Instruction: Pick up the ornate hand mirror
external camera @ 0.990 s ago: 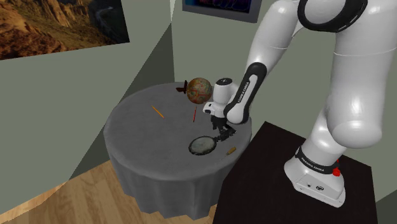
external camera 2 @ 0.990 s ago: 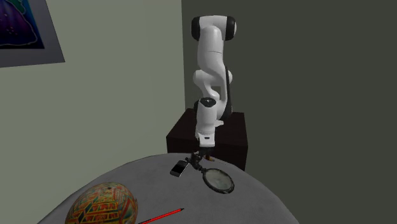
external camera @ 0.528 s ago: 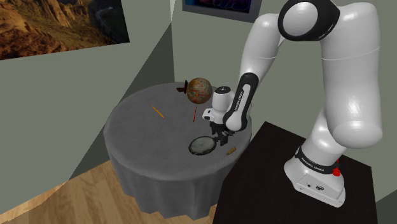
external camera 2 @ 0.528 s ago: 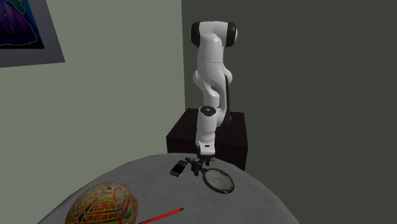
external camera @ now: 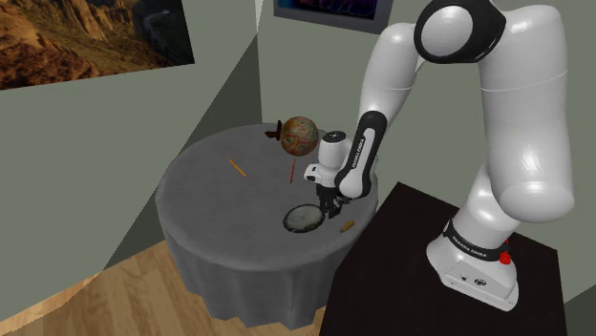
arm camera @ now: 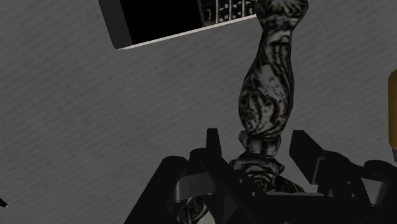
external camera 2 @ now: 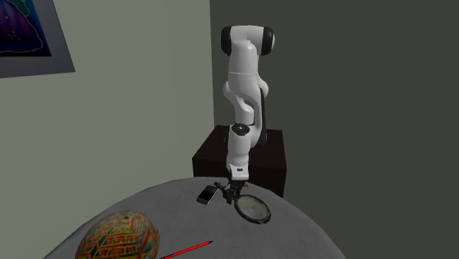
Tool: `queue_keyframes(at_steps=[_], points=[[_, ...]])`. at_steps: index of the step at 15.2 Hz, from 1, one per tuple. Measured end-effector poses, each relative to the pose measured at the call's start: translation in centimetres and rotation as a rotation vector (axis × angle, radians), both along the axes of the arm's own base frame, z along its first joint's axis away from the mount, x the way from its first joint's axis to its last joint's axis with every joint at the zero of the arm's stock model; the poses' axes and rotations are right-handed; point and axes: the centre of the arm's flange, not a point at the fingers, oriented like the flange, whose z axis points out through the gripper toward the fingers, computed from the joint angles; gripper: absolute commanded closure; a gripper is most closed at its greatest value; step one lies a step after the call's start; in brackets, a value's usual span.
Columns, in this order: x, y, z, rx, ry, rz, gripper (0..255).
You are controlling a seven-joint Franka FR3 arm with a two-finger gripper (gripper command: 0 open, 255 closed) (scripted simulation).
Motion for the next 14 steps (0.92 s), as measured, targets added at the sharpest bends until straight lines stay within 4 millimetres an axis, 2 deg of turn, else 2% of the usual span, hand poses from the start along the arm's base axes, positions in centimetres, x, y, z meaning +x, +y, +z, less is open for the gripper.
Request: queue_keyframes(at_steps=[5, 14], points=[[-0.1, 0.1, 0.1, 0.0, 0.003, 0.002, 255], [0.2, 0.0, 4.5, 0.0, -0.001, -0.002, 255]])
